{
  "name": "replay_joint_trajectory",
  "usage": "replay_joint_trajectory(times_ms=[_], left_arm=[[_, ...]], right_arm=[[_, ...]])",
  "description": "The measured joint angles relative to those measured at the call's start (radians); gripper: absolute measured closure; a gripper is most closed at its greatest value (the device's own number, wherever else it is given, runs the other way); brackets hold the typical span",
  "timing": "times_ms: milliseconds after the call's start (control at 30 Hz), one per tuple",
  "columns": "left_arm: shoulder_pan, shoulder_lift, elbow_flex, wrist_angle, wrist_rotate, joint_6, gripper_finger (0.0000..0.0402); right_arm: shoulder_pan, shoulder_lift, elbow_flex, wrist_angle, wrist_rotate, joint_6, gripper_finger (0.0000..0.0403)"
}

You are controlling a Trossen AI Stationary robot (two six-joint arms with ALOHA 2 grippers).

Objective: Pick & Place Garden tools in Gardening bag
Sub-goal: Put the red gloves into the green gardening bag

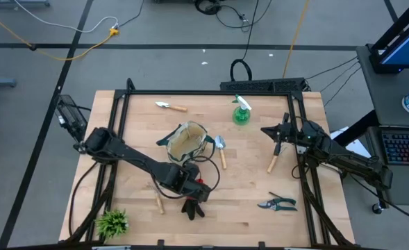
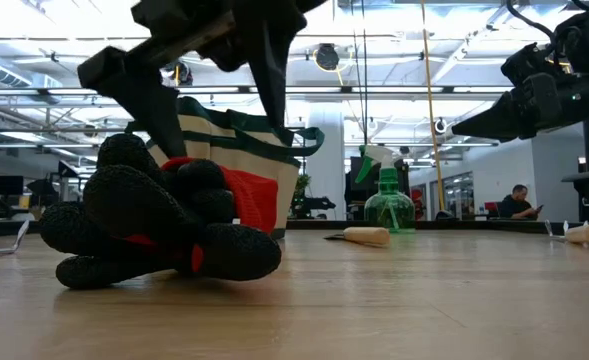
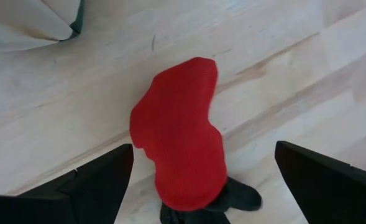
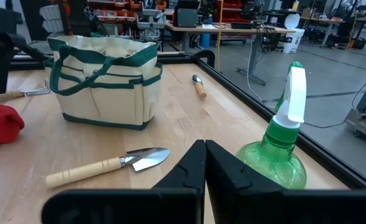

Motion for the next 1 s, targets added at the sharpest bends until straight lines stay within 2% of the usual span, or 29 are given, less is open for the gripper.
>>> replay_joint_trajectory(times_ms=[367,533,1000], left_arm=[[0.0,0.102,0.0,0.016,0.039,-0.03,0.0004],[-0.002,0.142,0.0,0.038,0.093,-0.03,0.0004],[-0.003,0.145,0.0,0.041,0.201,0.011,0.0012]], right_arm=[[0.0,0.0,0.0,0.0,-0.003,0.0,0.0403],[0.0,0.0,0.0,0.0,-0.003,0.003,0.0403],[0.0,0.0,0.0,0.0,-0.003,0.003,0.0403]])
